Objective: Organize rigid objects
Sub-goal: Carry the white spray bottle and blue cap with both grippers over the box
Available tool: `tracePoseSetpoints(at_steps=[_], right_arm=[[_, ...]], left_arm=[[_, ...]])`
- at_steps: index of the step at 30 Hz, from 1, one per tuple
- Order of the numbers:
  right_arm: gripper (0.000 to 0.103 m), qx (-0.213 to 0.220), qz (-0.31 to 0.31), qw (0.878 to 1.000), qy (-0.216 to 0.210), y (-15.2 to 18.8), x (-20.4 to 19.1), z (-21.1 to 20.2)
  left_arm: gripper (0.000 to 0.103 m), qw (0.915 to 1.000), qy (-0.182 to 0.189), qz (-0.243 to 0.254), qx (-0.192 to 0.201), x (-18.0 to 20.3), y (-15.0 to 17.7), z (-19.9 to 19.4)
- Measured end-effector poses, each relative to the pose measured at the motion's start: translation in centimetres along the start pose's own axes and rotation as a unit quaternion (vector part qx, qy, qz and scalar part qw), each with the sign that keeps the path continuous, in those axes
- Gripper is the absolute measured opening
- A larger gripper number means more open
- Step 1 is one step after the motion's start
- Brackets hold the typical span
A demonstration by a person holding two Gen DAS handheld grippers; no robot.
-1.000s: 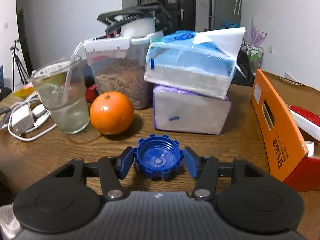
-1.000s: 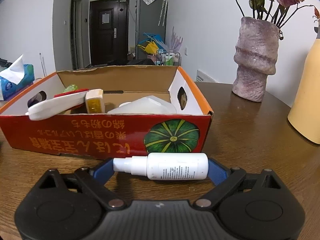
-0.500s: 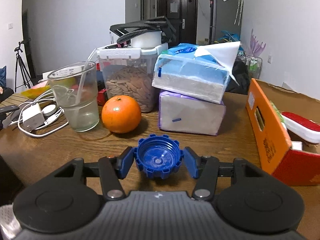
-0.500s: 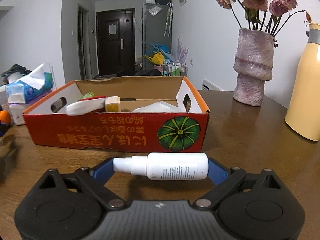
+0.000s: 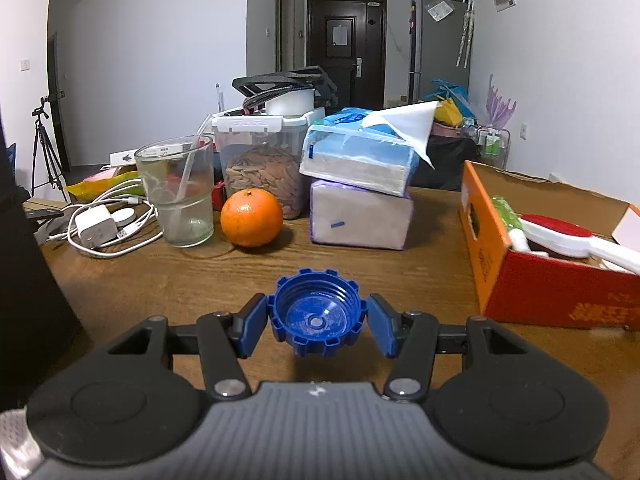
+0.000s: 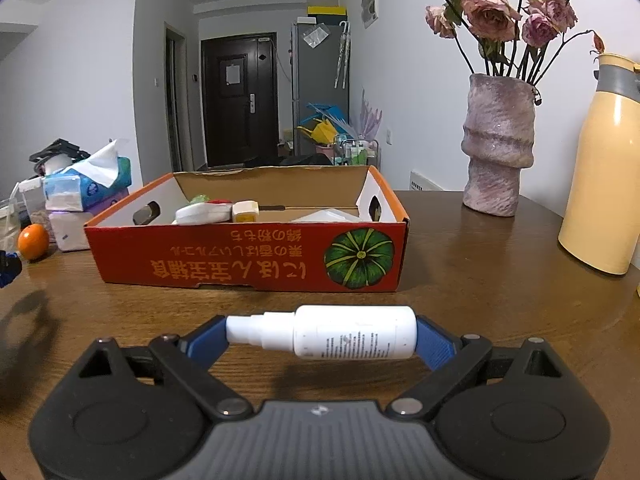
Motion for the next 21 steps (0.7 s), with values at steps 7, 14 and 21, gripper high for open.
tracePoseSetpoints(at_steps=[7,14,21], right_arm=[[0.097,0.007,0.002,1.000,-0.008,0.2,0.0,-1.3],[0.097,0.013,0.006,1.000,-0.020,0.0,0.0,-2.0],[0.097,0.020,0.007,0.999,-0.036,-0.2,-0.2,-3.0]], left_arm=[[0.056,0.9999,0.014,0.008,0.003,2.2,1.3,-2.4],[0.056,0.9995,0.029,0.017,0.002,5.3,2.7,-4.1],[0.056,0.9989,0.041,0.021,0.001,8.5,3.7,-5.2]])
Point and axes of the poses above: each gripper's, at about its wrist camera, not at the fingertips, and z roughly the way its jaws point, x to its right, y to its underside, the point moved 9 cm from there along z, roughly the way its jaws point, and after that the axes turned 12 degrees about y, right-handed, at the moved point
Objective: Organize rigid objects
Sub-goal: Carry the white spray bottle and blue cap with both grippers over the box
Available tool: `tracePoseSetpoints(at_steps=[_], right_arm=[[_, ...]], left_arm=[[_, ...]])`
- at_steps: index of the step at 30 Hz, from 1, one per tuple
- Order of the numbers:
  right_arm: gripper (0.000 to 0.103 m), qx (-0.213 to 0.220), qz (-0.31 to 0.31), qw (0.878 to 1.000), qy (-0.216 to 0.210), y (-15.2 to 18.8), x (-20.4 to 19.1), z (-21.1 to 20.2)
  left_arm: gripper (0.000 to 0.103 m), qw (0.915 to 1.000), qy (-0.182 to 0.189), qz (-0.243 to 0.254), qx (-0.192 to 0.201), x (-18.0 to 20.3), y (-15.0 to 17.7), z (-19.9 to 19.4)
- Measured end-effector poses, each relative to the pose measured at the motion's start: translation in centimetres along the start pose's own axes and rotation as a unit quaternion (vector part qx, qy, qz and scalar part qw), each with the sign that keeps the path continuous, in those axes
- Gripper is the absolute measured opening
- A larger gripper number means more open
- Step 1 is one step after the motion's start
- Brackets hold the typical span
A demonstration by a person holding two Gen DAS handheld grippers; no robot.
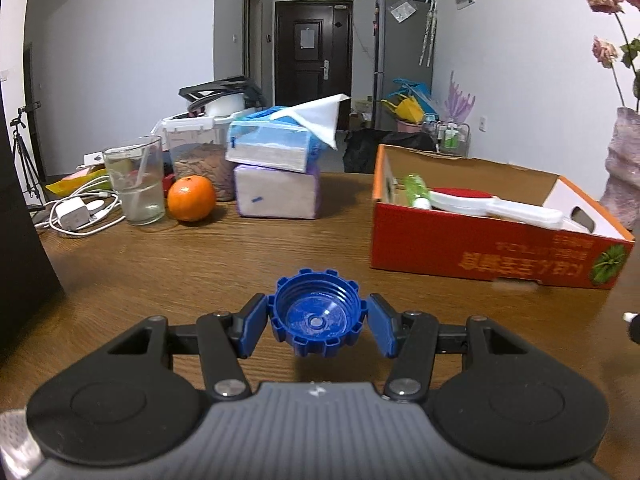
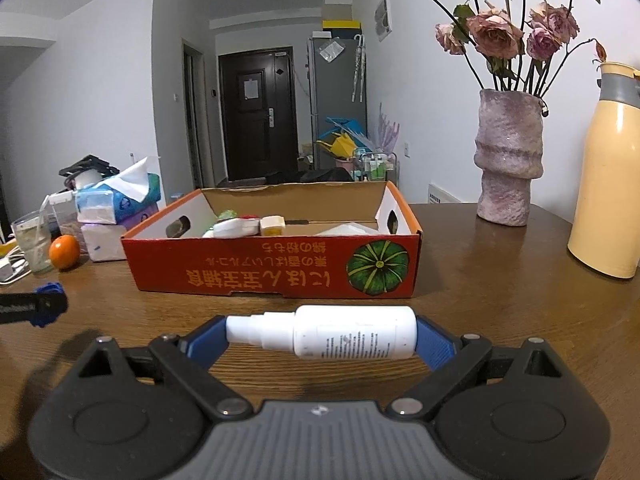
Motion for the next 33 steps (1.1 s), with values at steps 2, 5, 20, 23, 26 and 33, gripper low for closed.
tracePoseSetpoints(at_steps=[2,5,20,23,26,33], right_arm=[[0.097,0.001,0.000,1.000,-0.004,0.0,-0.1,-0.2],[0.097,0.004,0.000,1.000,-0.009,-0.1,-0.2,-0.5],[0.097,0.020,0.004,1.000,-0.023,-0.6,-0.3,-1.7],[0.097,0.023,0.007,0.999,-0.025,-0.7,-0.3,-1.8],[0.097,0.025,0.010,0.999,-0.026,-0.8,-0.2,-1.9],[0.097,0.027,0.016,0.999,-0.032,-1.0,0.1,-2.0]], left_arm=[[0.056,1.0000,0.003,0.000,0.001,0.8,0.2,-0.3],[0.056,1.0000,0.008,0.000,0.002,2.1,0.4,-0.6],[0.056,0.9997,0.017,-0.011,0.010,5.6,0.6,-1.5],[0.056,0.9997,0.019,-0.011,0.014,6.4,0.6,-1.7],[0.056,0.9996,0.019,-0.010,0.018,7.0,0.5,-1.9],[0.056,0.9995,0.009,-0.019,0.024,7.6,0.3,-2.2]])
Point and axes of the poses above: each gripper's, at about its wrist camera, not at the fingertips, and z roughly the way its jaws point, x to its right, y to its underside, the point moved 9 cm from there along z, roughly the way its jaws point, and after that the axes turned 12 degrees about y, right-handed, at the moved point
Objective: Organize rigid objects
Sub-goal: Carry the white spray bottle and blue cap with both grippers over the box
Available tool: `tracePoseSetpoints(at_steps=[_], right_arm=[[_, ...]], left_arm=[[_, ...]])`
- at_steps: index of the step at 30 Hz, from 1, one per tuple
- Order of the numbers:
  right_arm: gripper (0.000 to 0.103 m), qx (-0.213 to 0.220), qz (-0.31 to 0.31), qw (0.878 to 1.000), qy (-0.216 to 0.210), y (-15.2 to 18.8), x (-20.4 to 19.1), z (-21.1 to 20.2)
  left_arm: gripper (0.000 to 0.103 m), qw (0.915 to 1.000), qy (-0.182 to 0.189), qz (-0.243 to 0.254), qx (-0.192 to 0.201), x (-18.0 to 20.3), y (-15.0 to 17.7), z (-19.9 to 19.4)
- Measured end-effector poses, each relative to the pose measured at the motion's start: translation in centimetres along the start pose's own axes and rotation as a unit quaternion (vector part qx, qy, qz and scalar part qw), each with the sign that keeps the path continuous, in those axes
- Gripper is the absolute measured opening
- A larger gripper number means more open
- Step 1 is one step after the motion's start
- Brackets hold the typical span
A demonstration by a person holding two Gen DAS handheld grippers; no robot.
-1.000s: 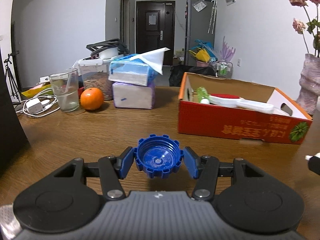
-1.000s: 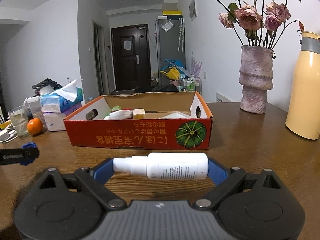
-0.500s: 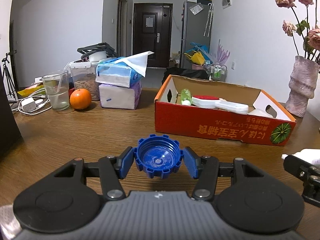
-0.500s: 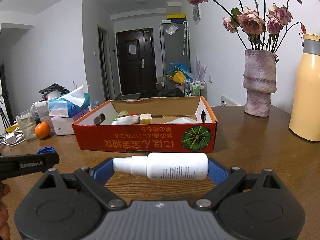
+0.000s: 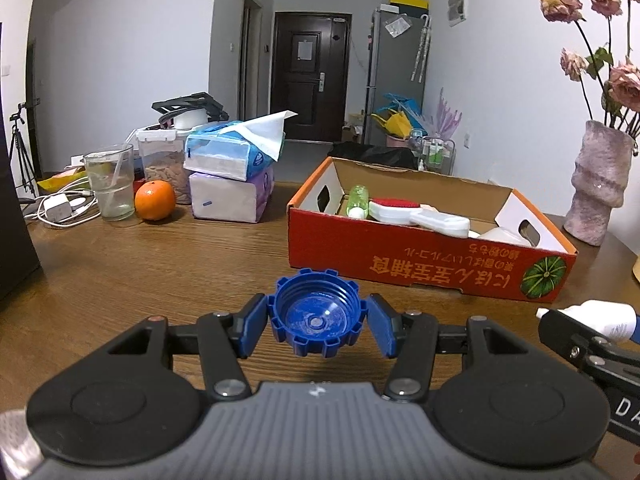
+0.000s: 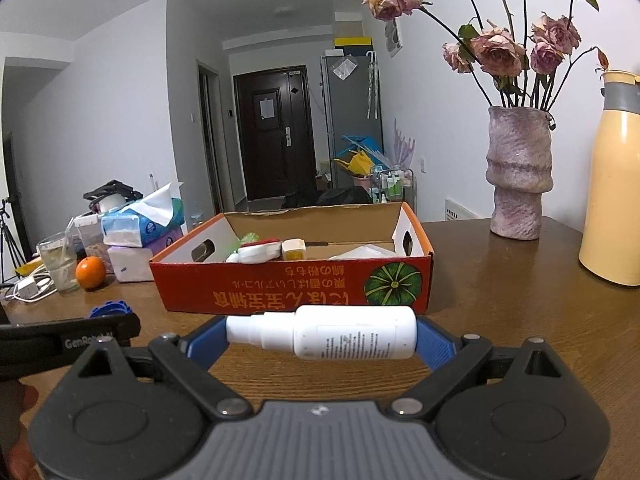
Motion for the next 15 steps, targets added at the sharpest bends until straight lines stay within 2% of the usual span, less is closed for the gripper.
tracePoseSetpoints(at_steps=[9,15], right_arm=[[0.097,0.020,0.012,1.000,0.007,-0.8,0.6,0.0],[0.097,0.050,0.017,0.999,0.011,-1.8,0.7,0.1]], left_arm=[[0.056,0.9997,-0.007,-0.011,0.023,0.7,-1.3,-0.9],[0.056,0.9991,-0.013,-0.009,0.039,1.4,-2.5,-0.7]])
Point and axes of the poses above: each gripper's, at about its wrist camera, not at the fingertips, and z roughly the way its jaws point, x to its right, y to its underside, the point moved 9 cm from there along z, roughly the way its jaws point, and after that the axes turned 12 degrees about y, right-handed, at the moved point
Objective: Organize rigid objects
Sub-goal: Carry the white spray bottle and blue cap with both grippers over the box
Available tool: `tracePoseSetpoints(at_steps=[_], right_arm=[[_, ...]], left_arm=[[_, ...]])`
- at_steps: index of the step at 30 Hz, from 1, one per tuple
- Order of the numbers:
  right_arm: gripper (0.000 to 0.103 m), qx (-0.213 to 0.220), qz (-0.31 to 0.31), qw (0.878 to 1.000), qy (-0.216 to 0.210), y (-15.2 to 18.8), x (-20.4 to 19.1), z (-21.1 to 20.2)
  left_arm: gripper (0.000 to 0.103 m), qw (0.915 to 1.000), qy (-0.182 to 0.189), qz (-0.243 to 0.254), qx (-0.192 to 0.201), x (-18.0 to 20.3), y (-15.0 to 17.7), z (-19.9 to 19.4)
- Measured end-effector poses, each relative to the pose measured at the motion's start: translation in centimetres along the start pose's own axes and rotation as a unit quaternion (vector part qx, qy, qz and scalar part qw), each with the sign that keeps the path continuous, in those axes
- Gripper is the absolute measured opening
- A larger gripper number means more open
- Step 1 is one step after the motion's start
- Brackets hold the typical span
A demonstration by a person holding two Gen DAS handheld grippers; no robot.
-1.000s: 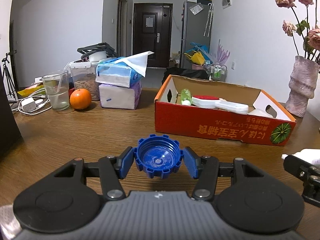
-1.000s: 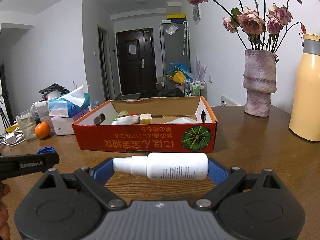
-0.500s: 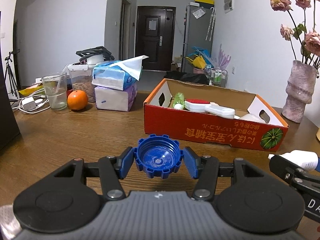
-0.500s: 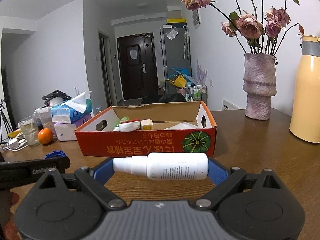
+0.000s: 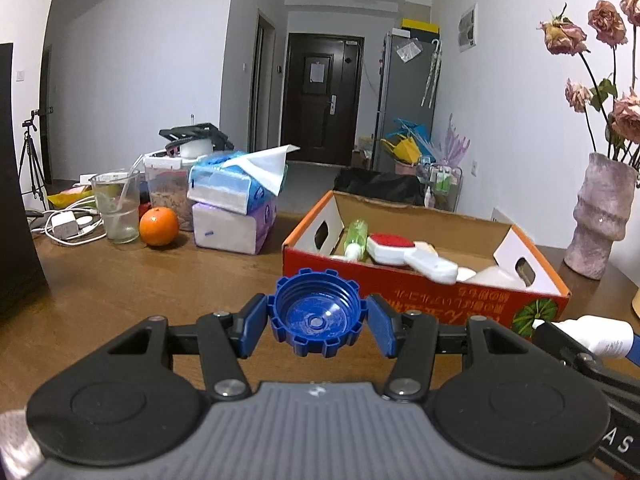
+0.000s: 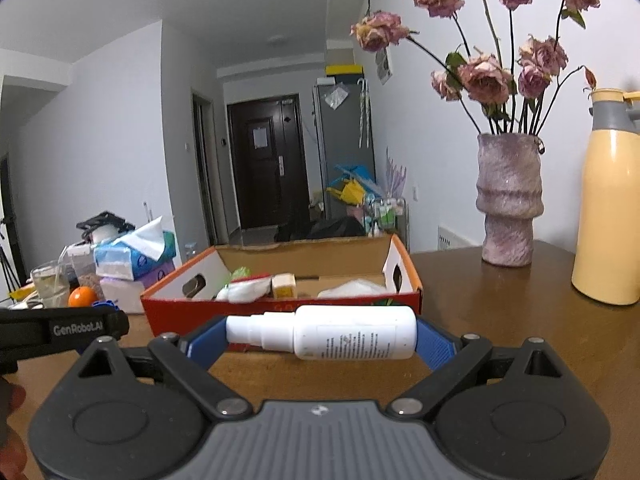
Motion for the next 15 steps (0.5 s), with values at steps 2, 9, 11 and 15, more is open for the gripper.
tracePoseSetpoints(at_steps=[2,9,11,15], right_arm=[[0.097,0.007,0.007,1.000,0.001,-0.2,0.2,0.4],[0.097,0.019,0.017,1.000,0.013,-1.1,0.9,2.2],[0.097,0.023,0.019,0.999,0.014,-1.4,0.9,2.6],[0.097,0.026,0.020,0.999,0.012,-1.9,0.8,3.4]], left_arm=[[0.056,1.0000,-0.002,-0.002,0.001,0.1,-0.2,0.5],[0.056,0.9999,-0.007,-0.006,0.008,0.5,-1.3,1.9],[0.056,0.9999,-0.006,-0.007,0.012,0.7,-1.7,2.3],[0.056,0.9998,-0.001,-0.007,0.016,0.9,-2.4,3.3]])
Point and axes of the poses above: each gripper's, at about its wrist camera, not at the fingertips, and z roughly the way its jaws point, x to its right, y to its underside, the point moved 9 cm from there along z, roughly the way its jaws point, and after that the axes turned 12 degrees about y, right-handed, at the moved point
